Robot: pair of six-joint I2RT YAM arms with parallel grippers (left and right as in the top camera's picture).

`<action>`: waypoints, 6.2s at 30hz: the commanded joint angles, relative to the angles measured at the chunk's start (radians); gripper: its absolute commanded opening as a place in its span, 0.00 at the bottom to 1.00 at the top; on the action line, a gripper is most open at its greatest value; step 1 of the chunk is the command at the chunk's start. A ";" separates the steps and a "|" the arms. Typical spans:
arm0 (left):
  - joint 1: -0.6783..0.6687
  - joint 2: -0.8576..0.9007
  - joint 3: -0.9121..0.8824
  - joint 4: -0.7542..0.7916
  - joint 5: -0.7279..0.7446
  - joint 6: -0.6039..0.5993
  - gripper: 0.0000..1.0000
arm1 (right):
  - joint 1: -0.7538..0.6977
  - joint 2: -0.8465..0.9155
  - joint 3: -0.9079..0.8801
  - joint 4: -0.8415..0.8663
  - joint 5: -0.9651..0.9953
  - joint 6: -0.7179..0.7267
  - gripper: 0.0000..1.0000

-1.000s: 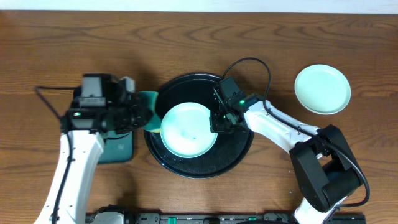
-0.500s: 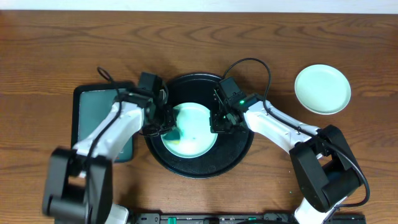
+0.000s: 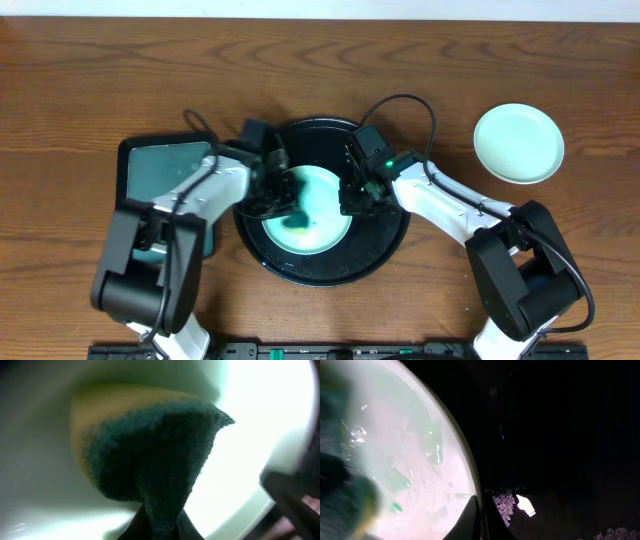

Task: Clean dirty plates on tray and stack at the side
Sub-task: 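Scrub the pale green plate with the sponge in the left gripper, then return the sponge to the basin with the left gripper and release, then lift the pale green plate rim with the right gripper off the tray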

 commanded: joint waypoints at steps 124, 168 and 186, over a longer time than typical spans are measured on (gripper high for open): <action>0.409 -0.650 0.014 -0.342 -0.087 0.230 0.80 | -0.049 0.003 0.009 -0.035 -0.269 -0.007 0.02; 0.369 -0.675 0.013 -0.378 -0.098 0.230 0.81 | -0.245 -0.368 0.010 -0.021 0.066 -0.456 0.02; 0.369 -0.674 0.013 -0.379 -0.140 0.230 0.81 | 0.230 -0.460 0.011 -0.080 1.094 -0.687 0.01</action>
